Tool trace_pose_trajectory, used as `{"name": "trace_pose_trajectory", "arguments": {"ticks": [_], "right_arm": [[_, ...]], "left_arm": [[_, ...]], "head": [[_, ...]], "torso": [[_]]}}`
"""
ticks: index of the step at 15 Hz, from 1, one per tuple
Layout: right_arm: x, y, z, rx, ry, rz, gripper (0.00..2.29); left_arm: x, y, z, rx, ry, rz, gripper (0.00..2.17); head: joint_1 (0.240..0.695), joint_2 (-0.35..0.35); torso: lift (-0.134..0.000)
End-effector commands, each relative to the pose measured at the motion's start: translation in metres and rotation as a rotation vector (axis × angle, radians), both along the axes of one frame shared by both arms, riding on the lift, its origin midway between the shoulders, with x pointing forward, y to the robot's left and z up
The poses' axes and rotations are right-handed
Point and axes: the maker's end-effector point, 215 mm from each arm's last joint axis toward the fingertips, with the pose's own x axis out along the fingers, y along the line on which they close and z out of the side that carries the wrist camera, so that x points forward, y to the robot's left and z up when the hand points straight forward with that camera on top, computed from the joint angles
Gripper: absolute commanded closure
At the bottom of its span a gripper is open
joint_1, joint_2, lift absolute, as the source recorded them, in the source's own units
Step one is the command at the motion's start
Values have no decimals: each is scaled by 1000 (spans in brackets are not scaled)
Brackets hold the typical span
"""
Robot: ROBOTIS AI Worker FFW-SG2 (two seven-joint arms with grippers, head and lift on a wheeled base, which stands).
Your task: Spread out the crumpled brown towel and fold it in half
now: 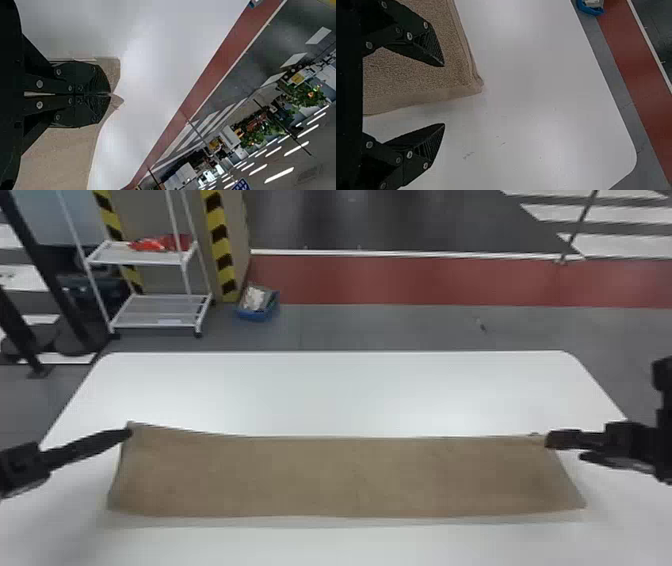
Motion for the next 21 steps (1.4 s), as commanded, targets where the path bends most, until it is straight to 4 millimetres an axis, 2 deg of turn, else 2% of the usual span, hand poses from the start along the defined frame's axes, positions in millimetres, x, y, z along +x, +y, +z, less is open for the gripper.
{"name": "trace_pose_trajectory", "arguments": {"ticks": [1, 2, 3, 11, 14, 21], "right_arm": [[-1, 2, 5, -2, -13, 4, 171], [-3, 3, 6, -6, -15, 4, 171], [-2, 4, 9, -5, -20, 5, 171], [-6, 6, 13, 2, -24, 2, 171], [-12, 5, 8, 9, -12, -4, 171], [-14, 4, 12, 11, -27, -10, 167]], "left_arm": [[0, 0, -1, 2, 1, 2, 809], [0, 2, -4, 7, 5, 14, 80], [1, 3, -5, 12, 6, 22, -1], [-3, 2, -7, 6, 6, 28, 16], [-6, 2, -7, -4, 5, 30, 16], [-10, 11, -6, -12, 1, 47, 19]], "head": [[695, -25], [695, -24], [695, -22], [695, -16], [695, -16], [695, -11]], "torso": [[-125], [-125], [-125], [-125], [-125], [-125]]}}
